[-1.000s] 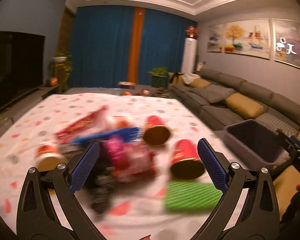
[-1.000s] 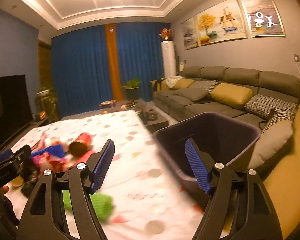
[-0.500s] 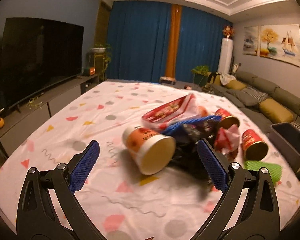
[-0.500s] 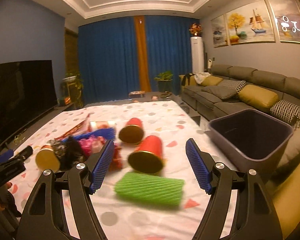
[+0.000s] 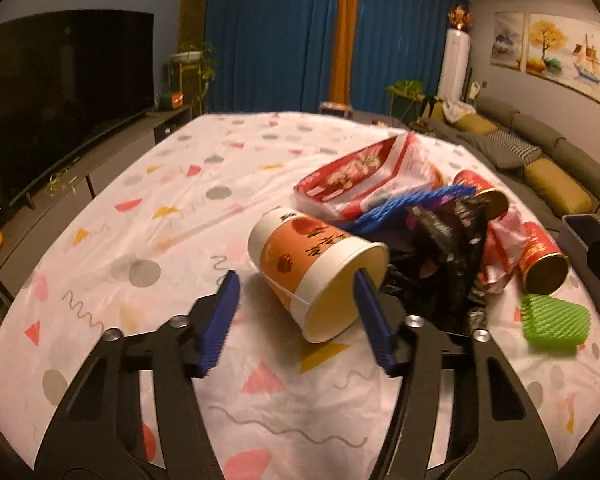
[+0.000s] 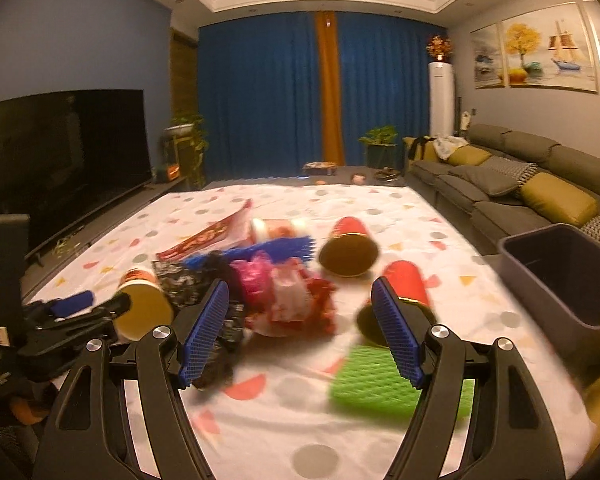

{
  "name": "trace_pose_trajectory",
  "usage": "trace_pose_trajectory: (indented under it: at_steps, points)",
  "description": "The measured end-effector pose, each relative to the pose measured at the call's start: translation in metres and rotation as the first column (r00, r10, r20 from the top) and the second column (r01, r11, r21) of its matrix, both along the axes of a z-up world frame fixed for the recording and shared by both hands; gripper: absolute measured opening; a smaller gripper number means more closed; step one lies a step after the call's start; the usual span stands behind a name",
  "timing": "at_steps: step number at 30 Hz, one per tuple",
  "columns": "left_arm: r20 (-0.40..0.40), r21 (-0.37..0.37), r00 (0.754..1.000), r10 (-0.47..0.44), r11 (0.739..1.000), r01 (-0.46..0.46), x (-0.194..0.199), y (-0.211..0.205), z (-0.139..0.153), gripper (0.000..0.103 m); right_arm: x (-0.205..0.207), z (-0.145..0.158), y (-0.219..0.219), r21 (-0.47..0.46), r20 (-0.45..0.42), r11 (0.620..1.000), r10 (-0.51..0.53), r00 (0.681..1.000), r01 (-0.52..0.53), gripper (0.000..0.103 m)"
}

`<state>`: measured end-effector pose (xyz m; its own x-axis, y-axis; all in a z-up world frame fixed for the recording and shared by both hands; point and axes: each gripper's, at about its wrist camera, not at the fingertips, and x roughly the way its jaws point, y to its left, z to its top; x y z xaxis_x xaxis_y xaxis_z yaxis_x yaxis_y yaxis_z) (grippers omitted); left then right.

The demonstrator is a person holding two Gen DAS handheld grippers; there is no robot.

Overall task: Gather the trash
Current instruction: 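Grasp the white-and-orange paper bowl with the left gripper while the right grasps a black bag, then carry the paper bowl and black bag over the grey bin with both grippers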

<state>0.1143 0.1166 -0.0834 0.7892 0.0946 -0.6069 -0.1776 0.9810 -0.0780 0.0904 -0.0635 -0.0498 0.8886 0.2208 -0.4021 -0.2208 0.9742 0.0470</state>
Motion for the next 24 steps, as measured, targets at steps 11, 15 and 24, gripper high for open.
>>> trace_pose_trajectory:
  at_steps: [11, 15, 24]
  points:
    - [-0.013, -0.112, 1.0, 0.016, 0.994, -0.018, 0.006, 0.026, -0.007, 0.002, 0.032, -0.017, 0.053, -0.041, -0.093, 0.992, 0.113, 0.989, -0.118, 0.072]
    - [0.019, -0.164, 0.999, 0.047, 0.986, -0.043, -0.006, 0.042, 0.0, 0.002, 0.04, -0.021, 0.066, -0.053, -0.114, 0.989, 0.129, 0.985, -0.136, 0.072]
    - [0.074, -0.201, 0.993, 0.089, 0.977, -0.073, -0.027, 0.061, 0.016, 0.002, 0.06, -0.034, 0.086, -0.085, -0.186, 0.982, 0.152, 0.971, -0.171, 0.037]
